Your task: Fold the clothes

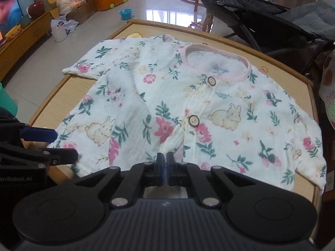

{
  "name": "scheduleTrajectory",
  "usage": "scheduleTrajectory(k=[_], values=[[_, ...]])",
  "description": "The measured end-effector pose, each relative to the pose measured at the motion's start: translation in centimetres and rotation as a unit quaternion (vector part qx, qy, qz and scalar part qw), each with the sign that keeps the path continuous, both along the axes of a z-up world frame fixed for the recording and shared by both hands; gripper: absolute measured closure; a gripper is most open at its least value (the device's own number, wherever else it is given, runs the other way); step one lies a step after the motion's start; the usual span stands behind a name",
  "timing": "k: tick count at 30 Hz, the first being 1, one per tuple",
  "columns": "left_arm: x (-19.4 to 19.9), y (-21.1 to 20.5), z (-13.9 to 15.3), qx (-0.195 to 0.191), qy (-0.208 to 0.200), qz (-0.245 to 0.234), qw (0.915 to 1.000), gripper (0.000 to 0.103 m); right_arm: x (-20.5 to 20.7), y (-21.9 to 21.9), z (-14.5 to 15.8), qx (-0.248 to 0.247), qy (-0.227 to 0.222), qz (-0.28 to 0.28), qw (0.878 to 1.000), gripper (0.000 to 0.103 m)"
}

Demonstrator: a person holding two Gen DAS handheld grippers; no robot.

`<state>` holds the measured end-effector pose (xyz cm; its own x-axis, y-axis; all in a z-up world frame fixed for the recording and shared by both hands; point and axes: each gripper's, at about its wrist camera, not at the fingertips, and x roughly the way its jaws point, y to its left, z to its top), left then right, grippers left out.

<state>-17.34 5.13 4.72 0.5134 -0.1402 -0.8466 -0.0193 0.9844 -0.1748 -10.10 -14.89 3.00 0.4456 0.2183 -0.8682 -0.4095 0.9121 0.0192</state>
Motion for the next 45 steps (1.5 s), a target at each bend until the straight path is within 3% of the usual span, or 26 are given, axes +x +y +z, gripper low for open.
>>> scheduleTrajectory(k=[5,7,11,16,21,26,28,33,38,45], values=[[0.0,0.0,0.0,-0.002,-0.001,0.002,1.0,0.048,0.5,-0.4,0.3,-0.034,0.012,0.009,0.999,0.099],[0.0,0.1,0.0,-0.003,-0.001,0.002,1.0,0.048,0.3,-0.6,0.8,-0.016,0.024,0.035,0.999,0.096],[-0.1,0.2,-0.1,-0.007,-0.003,0.004,1.0,0.047,1.6,-1.8,3.0,0.01,-0.004,0.054,0.998,0.094],[-0.2,0.3,-0.1,-0.013,-0.006,0.007,0.9999,0.047,7.7,-1.6,3.9,0.012,-0.045,0.088,0.995,0.093],[-0.1,0.8,-0.2,-0.027,-0.004,0.011,0.9996,0.047,14.5,0.4,2.5,0.051,-0.02,0.079,0.995,0.093],[0.0,1.0,-0.2,-0.033,-0.003,0.009,0.9994,0.047,18.1,2.5,0.3,0.065,0.025,0.062,0.996,0.093],[0.0,1.1,-0.2,-0.037,-0.003,0.009,0.9993,0.047,18.6,3.0,-0.6,0.053,0.034,0.054,0.997,0.093],[0.0,1.6,-0.3,-0.049,-0.004,0.013,0.9987,0.047,19.4,2.7,-1.0,0.082,0.04,0.037,0.995,0.089],[0.0,1.7,-0.3,-0.054,-0.004,0.015,0.9984,0.047,19.9,2.7,-1.0,0.079,0.026,0.032,0.996,0.088],[-0.1,1.7,-0.3,-0.056,-0.005,0.016,0.9983,0.047,20.1,4.2,-0.7,0.029,-0.018,0.053,0.998,0.101]])
